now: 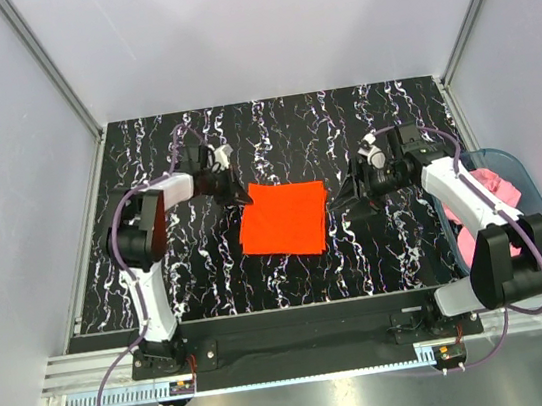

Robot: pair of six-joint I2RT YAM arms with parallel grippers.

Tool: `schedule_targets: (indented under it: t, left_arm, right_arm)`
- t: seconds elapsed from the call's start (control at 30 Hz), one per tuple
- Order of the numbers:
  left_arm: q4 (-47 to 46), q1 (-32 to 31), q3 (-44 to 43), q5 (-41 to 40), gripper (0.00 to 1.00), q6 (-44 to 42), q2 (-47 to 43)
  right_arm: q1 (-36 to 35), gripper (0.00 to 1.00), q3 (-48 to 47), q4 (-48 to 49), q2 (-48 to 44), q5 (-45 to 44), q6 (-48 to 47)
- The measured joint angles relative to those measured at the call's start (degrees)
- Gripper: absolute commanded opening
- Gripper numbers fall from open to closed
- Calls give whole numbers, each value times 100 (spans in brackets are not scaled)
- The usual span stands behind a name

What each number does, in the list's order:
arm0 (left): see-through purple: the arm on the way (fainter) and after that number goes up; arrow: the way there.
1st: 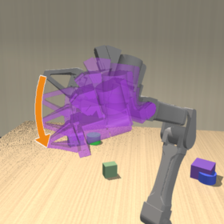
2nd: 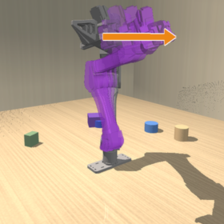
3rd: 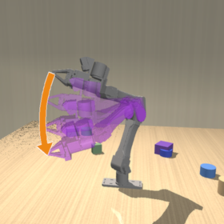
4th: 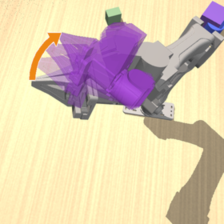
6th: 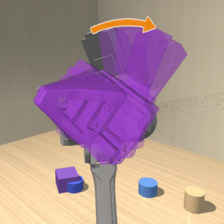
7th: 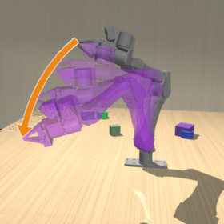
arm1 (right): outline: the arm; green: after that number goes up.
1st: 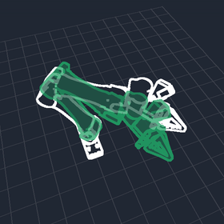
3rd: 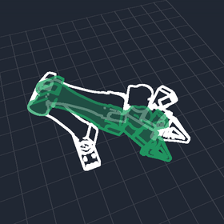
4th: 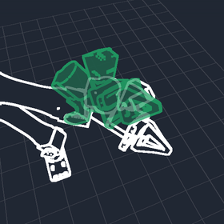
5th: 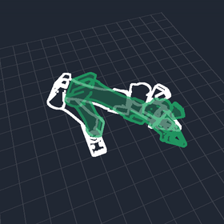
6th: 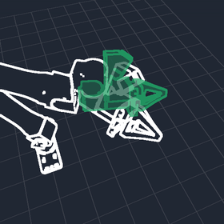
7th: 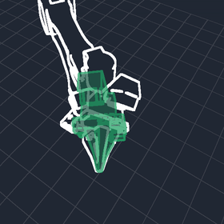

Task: Fold and stack the t-shirts
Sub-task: Neatly place the folded tshirt to the corner

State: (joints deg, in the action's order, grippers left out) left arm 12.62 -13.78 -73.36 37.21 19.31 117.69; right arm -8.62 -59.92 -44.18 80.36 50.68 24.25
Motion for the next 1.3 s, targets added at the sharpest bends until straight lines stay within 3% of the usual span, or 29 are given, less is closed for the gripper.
schedule_targets:
  t: [0.33, 0.47, 0.73, 1.1, 1.3]
  left_arm:
    - [1176, 1086, -173, -881, 0, -721, -509]
    - [1779, 1456, -1207, -1425, 0, -1119, -225]
    - [2422, 1840, -3963, -2680, 0, -1620, 1388]
    - [2669, 2575, -5971, -3585, 0, -1753, 2612]
    - [2310, 2708, -6129, -3718, 0, -1961, 2660]
  right_arm:
    - [-72, 70, 48, -20, 101, 0, 35]
    - [-74, 71, -59, -85, 516, -24, 61]
    - [-74, 71, -778, -334, 1196, -251, 116]
    - [-74, 71, -2177, -955, 2371, -645, 13]
    - [-74, 72, -2649, -1316, 2763, -715, -46]
